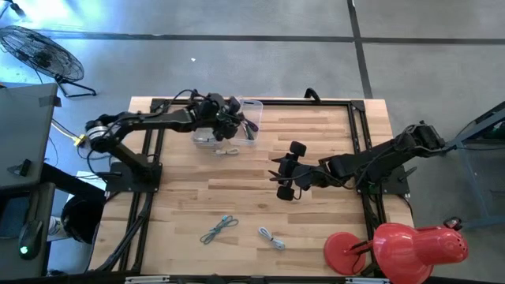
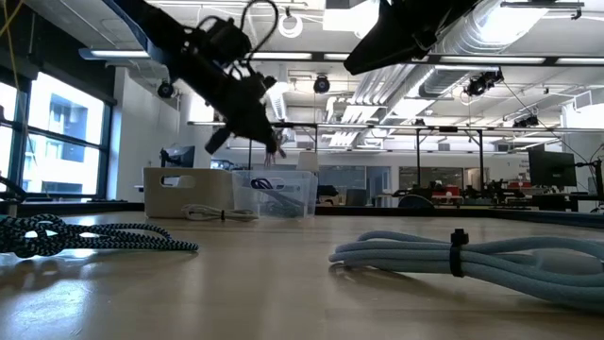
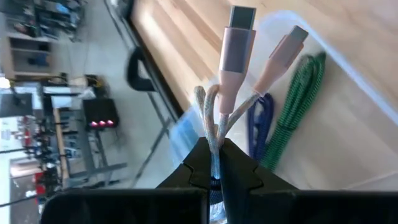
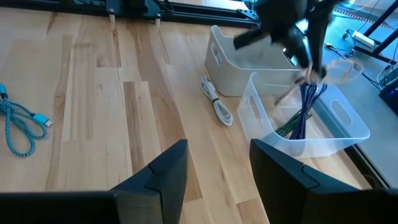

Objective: Pick & Place USB Port
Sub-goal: Put the striped pink charger cable into the transparent bin

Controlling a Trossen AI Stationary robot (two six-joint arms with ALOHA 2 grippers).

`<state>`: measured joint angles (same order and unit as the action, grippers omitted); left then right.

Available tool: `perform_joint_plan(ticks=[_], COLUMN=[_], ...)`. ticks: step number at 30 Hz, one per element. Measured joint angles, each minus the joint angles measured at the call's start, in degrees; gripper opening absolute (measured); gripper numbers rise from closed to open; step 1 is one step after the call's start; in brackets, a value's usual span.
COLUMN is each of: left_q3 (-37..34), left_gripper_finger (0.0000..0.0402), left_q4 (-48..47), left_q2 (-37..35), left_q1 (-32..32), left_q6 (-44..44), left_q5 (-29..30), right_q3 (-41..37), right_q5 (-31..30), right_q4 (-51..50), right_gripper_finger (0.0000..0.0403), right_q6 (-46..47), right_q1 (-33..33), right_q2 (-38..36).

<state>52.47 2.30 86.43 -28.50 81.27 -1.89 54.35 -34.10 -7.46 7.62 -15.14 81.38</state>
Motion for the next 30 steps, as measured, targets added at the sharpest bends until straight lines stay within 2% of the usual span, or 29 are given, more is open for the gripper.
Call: perform_joint_plan(ticks=[7,11,17,24,30], left_q3=[0.0,0.0,0.0,0.0,0.0], left_gripper_finger=[0.0007,0.0007,0.0007,0.0007,0.0057], left_q4=[2.2,2.5,1.7,0.4,0.6], left_q2=[4.9,5.3,5.4,5.4,5.4], left_q1=[-0.8,-0.8,-0.8,-0.8,-0.8], left_q6=[1.9,4.5,4.1,2.0,-1.0], left_q5=[1.7,2.5,-1.9,-2.0,-2.0], right_q3=[0.0,0.0,0.0,0.0,-0.1], right_q5=[0.0,0.0,0.0,0.0,1.5], right_q4=[0.0,0.0,0.0,0.0,0.1], right_gripper_finger=[0.0165,0.0165,0.0165,0.0165,0.0165], right_q6=[0.1,0.0,0.0,0.1,1.1], right_q1=[0.1,0.1,0.2,0.2,0.2], right_q2=[0.0,0.0,0.0,0.0,0.0])
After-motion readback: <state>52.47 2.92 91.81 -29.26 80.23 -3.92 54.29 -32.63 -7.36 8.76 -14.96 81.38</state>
